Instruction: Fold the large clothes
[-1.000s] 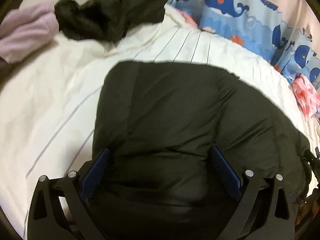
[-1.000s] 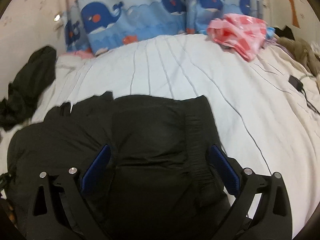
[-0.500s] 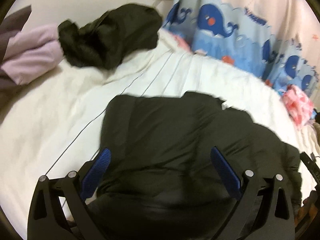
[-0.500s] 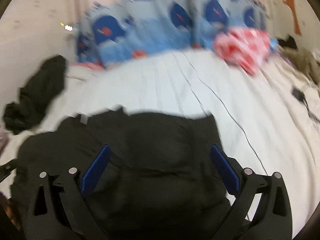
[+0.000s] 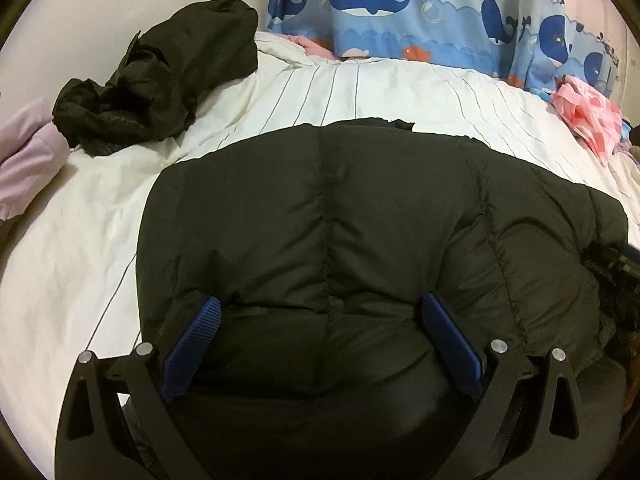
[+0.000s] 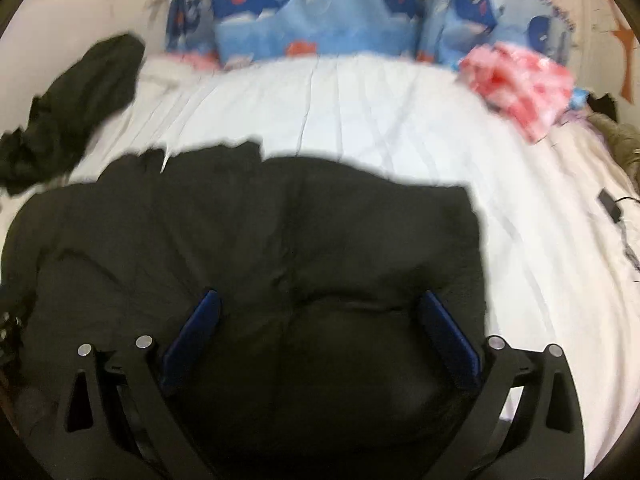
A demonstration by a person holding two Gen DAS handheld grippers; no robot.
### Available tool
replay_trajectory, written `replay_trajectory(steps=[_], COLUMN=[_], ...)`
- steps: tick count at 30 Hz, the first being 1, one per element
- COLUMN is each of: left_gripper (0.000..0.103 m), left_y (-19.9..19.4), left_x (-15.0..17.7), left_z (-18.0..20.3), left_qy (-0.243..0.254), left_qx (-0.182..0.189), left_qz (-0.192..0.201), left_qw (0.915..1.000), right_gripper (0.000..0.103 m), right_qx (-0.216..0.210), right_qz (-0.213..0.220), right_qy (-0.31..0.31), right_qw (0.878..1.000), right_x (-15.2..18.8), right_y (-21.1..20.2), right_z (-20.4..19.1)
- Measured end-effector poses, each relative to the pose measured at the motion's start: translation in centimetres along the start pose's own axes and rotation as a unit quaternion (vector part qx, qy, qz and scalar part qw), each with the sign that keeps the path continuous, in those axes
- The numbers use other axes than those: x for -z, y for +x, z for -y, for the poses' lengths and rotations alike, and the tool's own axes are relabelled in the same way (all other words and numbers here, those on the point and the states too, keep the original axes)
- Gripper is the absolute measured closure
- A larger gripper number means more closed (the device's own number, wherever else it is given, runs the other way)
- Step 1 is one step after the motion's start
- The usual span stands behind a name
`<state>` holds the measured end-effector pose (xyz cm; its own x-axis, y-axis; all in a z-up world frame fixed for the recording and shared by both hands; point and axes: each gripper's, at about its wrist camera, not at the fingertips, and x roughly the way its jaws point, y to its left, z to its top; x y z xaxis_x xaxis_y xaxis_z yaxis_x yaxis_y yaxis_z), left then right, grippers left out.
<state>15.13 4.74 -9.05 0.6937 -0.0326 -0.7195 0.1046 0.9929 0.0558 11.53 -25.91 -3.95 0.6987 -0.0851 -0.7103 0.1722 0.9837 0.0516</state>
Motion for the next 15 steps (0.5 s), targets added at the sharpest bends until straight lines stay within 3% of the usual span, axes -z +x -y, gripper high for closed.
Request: replay_trajectory(steps=[3, 5, 15], left_gripper=[0.007, 0.007, 0.007], left_y=[-0.3, -0.6, -0.6], left_x=[0.0, 0.1, 0.1], left_z=[0.4, 0.8, 0.9], left_qy=[0.004, 0.009, 0.011], left_qx=[-0.004, -0.005, -0.007], left_qz=[0.001, 0.003, 0.003], left_qw=[1.0000, 0.9999, 0.9999], right_gripper=[0.007, 0.007, 0.007], right_qx=[0.017, 0.004, 0.007], right_qz=[-0.026, -0.045, -0.050], right_qy=[0.010, 0.022, 0.017], right_qw=[0.999, 0.999, 0.999], right_x=[0.3, 1.0, 1.4], right_y=[1.5, 2.5, 2.8], right_z=[0.8, 1.1, 1.1])
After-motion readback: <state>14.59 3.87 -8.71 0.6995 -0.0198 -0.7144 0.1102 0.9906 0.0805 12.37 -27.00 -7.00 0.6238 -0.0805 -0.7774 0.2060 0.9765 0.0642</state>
